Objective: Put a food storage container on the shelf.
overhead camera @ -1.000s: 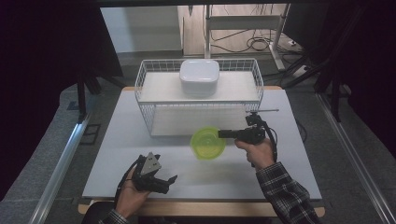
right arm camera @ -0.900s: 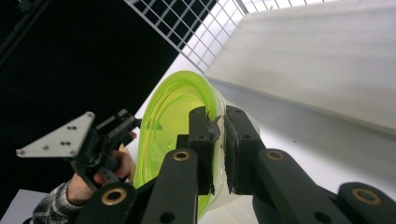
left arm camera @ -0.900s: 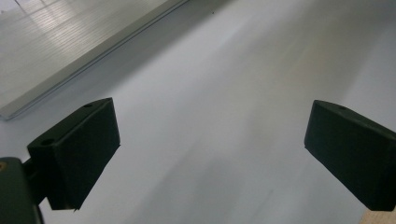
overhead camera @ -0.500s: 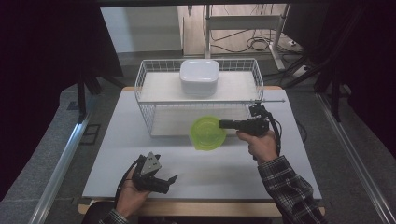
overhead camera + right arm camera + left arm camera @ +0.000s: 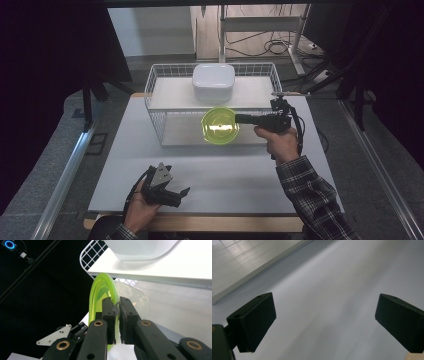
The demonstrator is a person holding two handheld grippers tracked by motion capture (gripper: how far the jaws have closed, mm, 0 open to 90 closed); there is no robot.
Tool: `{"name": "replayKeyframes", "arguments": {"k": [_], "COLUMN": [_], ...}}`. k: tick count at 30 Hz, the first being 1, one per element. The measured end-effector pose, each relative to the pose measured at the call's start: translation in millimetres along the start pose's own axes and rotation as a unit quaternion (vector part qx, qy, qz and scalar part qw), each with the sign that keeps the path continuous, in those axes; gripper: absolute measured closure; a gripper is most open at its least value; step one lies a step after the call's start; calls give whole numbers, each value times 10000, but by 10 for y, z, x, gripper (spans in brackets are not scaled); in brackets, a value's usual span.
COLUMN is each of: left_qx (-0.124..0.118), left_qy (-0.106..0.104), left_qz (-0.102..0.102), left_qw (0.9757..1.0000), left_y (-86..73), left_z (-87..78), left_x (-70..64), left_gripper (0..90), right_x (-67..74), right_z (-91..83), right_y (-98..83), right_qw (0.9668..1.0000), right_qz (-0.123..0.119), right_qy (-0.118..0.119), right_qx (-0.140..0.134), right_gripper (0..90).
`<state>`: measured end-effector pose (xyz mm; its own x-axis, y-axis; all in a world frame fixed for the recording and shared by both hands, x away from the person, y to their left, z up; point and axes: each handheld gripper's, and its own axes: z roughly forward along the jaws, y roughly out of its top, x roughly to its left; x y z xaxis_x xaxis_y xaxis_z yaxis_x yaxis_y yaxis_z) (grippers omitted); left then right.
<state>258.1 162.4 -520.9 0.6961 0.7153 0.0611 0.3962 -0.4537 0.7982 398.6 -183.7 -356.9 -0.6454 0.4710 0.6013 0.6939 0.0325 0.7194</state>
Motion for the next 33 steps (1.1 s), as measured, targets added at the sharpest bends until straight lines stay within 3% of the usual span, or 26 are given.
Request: {"name": "replayKeyframes", "arguments": {"k": [8,22,28,33], "left_qx": [8,-10,-32,-34], "left_qy": [-21,-47,-62,-79], "left_qz": [-10,-44,-59,-37], "left_qw": [10000,10000,10000,10000], "left_y": [-1,1,5,7], "left_z": [7,-1,-10,-12], "left_x": [-1,1,6,4], "left_gripper": [30,30,30,30], "right_x": [115,406,508,485], "right_z": [-43,-120,-67,27], "right_y": [138,639,918,1057], "right_qw": [9999,9981,9972,9969], "right_qz": [-61,-210,-209,-154], "right_qy": [109,279,177,45], "right_qx": [-108,-507,-693,-768], "right_gripper": [842,842,841,841]}}
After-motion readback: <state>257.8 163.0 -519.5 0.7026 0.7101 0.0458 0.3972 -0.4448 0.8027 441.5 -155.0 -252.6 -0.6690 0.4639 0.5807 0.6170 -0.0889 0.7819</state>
